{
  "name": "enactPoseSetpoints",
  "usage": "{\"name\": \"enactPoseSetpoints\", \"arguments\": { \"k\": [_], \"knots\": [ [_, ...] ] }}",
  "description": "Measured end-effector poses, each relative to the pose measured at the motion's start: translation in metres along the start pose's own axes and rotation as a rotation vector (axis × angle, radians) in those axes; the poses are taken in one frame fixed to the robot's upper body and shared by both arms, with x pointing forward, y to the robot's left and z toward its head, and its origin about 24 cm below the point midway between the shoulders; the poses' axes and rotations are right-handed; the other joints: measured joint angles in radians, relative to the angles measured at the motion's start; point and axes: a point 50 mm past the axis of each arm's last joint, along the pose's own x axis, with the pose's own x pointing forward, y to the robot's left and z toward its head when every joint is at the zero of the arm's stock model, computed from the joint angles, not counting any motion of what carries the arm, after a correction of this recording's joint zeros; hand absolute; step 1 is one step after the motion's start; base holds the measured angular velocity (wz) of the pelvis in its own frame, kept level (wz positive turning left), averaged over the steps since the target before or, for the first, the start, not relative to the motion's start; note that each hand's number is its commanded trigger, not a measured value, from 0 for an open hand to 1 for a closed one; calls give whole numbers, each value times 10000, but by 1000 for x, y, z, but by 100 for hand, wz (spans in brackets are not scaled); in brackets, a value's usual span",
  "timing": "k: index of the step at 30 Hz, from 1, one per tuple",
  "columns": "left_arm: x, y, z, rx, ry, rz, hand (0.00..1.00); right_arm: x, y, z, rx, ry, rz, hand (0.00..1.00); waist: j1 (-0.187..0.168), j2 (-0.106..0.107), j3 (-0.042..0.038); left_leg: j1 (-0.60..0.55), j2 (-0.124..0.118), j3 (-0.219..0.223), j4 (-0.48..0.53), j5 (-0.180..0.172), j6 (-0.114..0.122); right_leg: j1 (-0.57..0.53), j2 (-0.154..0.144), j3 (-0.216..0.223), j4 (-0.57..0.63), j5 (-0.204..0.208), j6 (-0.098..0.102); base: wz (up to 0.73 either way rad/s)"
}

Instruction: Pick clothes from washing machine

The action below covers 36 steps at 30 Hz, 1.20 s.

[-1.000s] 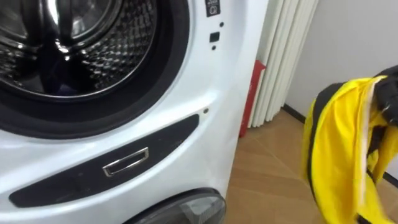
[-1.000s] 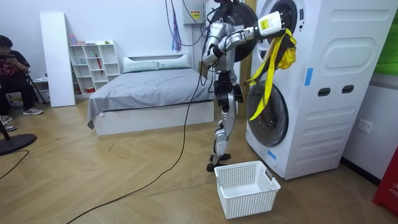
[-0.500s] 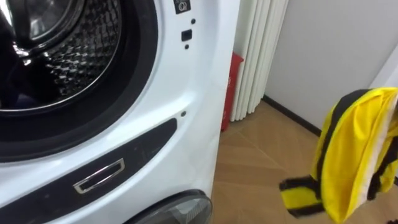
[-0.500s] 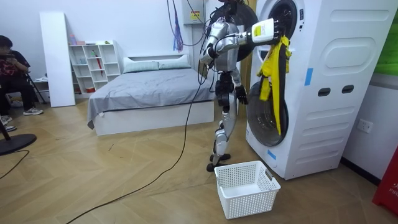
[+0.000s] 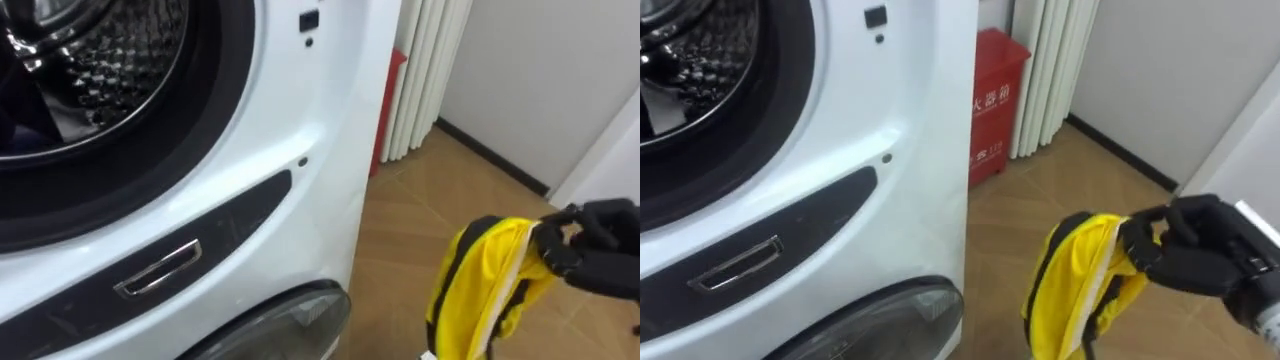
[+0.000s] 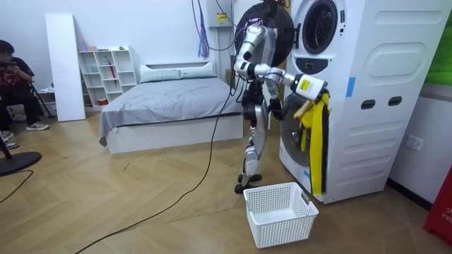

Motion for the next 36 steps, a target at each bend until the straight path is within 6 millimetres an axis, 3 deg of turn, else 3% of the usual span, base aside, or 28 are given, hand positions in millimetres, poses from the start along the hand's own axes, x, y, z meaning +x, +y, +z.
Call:
{"name": "enactPoseSetpoints", "arguments": {
  "k": [4,7,11,16,22,31,36],
  "knots": [
    [1,-6,5,189,-169,-261,0,15,13,-28,856,858,285,100,21,278,-2,-491,-28,-40,12,86,110,-623,-54,-238,188,-3,5,4],
    [1,-9,7,180,-330,-269,0,22,20,-35,787,1188,465,100,56,451,9,-881,-87,-88,13,208,150,-1060,-124,-514,419,-13,20,4],
    [2,-19,3,454,-167,-136,0,32,37,-42,611,1267,798,100,117,448,44,-1102,-110,-35,1,334,160,-1413,-131,-529,683,-18,12,-1],
    [5,-28,3,459,-106,3,0,32,60,-70,1160,2053,703,100,38,486,54,-1682,-209,-260,110,564,244,-1880,-336,-1058,676,-91,-97,19],
    [5,-30,3,668,-110,-2,0,34,59,-69,1073,1772,-2,100,-22,789,47,-2129,-277,-272,182,650,353,-2404,-445,-1176,1011,-126,-55,8],
    [6,-28,11,666,-426,161,0,32,55,-72,1029,1738,-620,100,-75,867,45,-2347,-389,-201,178,665,377,-2873,-519,-1087,1406,-339,-36,0],
    [6,-28,15,548,-681,226,0,26,53,-85,1357,2112,-835,100,-94,866,44,-2344,-421,-202,131,666,371,-2877,-532,-1067,1409,-398,-47,0]
  ]
}}
